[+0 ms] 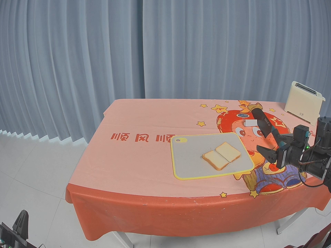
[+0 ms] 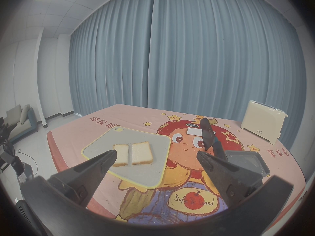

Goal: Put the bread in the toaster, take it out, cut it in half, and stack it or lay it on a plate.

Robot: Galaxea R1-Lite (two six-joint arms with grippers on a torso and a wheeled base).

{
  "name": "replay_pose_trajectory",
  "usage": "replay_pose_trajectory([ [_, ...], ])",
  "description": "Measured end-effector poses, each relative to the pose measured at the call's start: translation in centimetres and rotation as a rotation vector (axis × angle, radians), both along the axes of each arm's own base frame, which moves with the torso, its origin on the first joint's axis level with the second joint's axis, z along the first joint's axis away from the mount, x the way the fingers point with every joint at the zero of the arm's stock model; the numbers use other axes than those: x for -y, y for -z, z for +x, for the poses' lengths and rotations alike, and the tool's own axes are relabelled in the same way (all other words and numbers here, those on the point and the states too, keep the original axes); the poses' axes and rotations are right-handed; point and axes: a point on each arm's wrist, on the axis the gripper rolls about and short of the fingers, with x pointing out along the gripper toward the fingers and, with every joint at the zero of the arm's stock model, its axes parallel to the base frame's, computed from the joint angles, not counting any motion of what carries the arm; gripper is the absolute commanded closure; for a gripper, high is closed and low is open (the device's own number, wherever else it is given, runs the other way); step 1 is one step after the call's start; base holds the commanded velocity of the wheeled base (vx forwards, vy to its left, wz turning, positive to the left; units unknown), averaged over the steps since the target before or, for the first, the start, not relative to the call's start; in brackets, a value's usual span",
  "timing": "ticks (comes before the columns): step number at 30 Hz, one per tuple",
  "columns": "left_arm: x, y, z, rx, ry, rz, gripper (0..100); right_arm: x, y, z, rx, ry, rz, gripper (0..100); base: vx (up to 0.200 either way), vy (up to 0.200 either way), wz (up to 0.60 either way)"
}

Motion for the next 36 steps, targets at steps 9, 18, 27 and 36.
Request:
replay_pose_trajectory([
  [9,0.0,0.0,0.0,0.000,0.000,0.000,100,-0.2,0.3,0.0,-0.012,-0.009,-0.005,0,0.000,0.000,0.00],
  [18,0.0,0.0,0.0,0.000,0.000,0.000,100,-0.3,0.6,0.2,-0.024,-0.014,-0.007,0,0.000,0.000,0.00],
  [27,0.0,0.0,0.0,0.000,0.000,0.000,100,-0.8,0.6,0.8,-0.026,-0.019,-0.010,0,0.000,0.000,0.00],
  [36,0.0,0.0,0.0,0.000,0.000,0.000,100,-1.3,0.4,1.9,-0.018,-0.021,-0.009,0,0.000,0.000,0.00],
])
